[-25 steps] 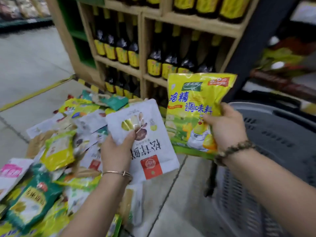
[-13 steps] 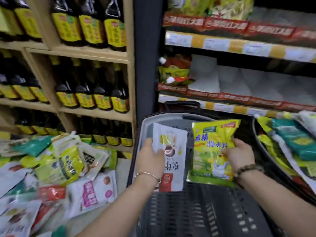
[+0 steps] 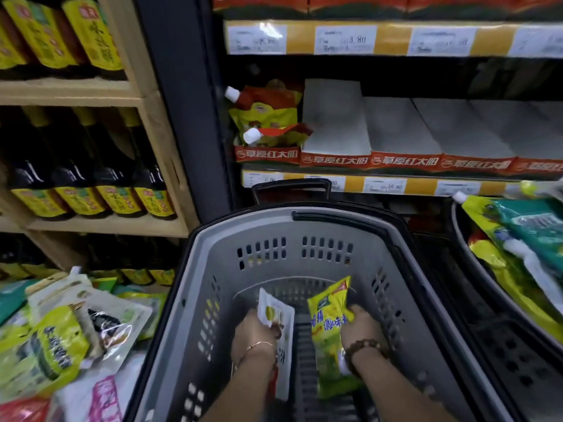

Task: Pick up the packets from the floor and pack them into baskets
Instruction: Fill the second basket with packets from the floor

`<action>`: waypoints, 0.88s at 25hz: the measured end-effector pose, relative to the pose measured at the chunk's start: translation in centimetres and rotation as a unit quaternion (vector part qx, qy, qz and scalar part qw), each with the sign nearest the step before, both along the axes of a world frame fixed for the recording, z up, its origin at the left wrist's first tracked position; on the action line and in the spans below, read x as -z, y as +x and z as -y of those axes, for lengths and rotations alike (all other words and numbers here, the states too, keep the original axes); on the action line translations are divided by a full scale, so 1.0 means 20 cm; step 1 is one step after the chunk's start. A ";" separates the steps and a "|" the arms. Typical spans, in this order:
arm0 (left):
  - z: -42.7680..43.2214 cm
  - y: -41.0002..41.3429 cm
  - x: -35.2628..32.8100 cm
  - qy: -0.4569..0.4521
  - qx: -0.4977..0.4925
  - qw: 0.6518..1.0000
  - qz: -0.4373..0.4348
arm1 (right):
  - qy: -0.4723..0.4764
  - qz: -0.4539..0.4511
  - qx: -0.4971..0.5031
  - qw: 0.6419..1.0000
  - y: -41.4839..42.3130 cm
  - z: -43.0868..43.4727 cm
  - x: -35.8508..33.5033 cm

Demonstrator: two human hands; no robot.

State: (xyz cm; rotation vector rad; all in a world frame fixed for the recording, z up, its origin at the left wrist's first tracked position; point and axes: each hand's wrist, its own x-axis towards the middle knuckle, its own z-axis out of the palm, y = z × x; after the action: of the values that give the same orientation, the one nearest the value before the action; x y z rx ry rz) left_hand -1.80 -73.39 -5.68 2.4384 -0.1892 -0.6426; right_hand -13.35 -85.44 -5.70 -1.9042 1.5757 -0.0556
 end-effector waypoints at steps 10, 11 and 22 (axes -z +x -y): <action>0.10 0.15 0.76 -0.008 -0.061 0.997 -0.044 | 0.054 -0.004 -0.006 0.999 0.13 0.07 0.58; 0.09 0.15 0.82 -0.008 -0.059 0.998 -0.035 | 0.046 -0.014 -0.009 0.999 0.12 0.07 0.63; -0.03 -0.06 1.18 0.044 0.314 0.915 0.250 | -0.237 -0.119 -0.335 0.904 -0.06 -0.03 0.97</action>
State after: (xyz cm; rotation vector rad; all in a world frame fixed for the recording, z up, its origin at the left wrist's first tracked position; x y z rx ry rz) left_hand -2.96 -72.84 -29.25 2.5765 -1.2097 -0.2578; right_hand -14.47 -84.79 -25.04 -2.8452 1.0140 0.1052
